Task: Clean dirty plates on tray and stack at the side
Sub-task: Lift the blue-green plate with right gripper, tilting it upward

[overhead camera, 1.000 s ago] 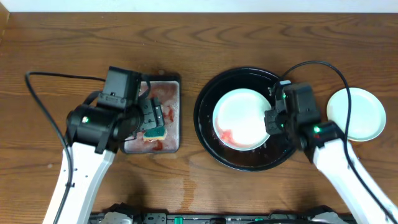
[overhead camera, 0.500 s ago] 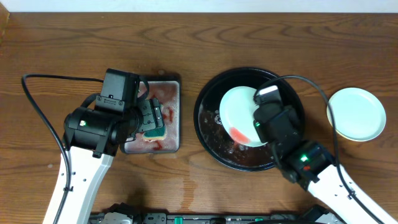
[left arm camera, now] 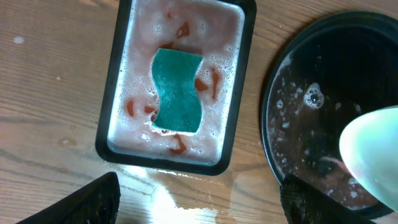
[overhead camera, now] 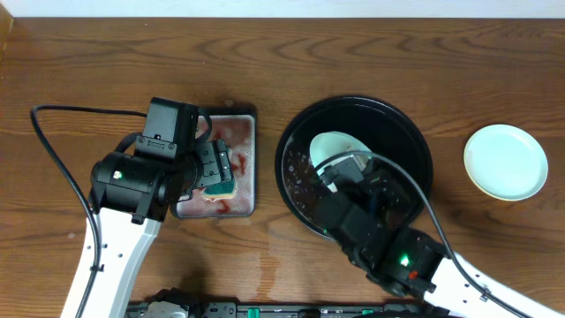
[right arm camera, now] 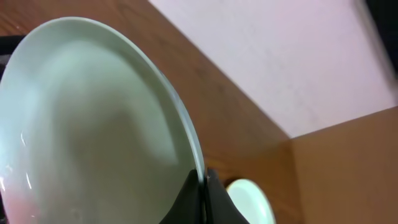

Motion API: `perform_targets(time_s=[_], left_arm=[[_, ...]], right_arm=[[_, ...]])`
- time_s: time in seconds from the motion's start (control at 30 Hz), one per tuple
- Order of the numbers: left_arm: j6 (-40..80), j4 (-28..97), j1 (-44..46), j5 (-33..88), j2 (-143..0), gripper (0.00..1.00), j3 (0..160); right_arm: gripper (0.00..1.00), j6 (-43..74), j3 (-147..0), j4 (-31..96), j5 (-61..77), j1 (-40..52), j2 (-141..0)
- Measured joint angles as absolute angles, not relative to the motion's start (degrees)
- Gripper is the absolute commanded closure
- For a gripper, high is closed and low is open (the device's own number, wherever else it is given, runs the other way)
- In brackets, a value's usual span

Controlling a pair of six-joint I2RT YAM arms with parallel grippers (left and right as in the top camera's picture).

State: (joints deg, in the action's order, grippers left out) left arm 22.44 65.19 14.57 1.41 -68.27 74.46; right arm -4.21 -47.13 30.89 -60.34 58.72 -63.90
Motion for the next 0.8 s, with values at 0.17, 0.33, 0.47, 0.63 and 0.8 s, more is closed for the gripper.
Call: perform_targets(time_s=[0.17,0.33,0.47,0.63,0.8], left_arm=[[22.44,65.17,14.57,1.39,-68.27,0.17,74.46],[22.44,65.19,14.57,1.39,-68.27,0.17,74.46],[22.44,65.17,14.57,1.39,-68.27,0.17,74.46],[22.44,65.17,14.57,1.39,-68.27,0.17,74.46],[22.44,65.19,14.57,1.39,-68.27,0.17,74.46]], right_arm=[[0.99,-6.17,-47.13,30.89,-65.82,62.19,-63.9],[0.99,-7.4,-47.13,30.89,-69.25,63.99,-63.9],[0.99,-8.49,-47.13,30.72,-70.5,64.82,-63.9],[0.99,-9.52,-47.13,30.7,-70.98,64.79,-63.9],[0.99,-9.58,-47.13,30.7,-71.31,64.79,-63.9]])
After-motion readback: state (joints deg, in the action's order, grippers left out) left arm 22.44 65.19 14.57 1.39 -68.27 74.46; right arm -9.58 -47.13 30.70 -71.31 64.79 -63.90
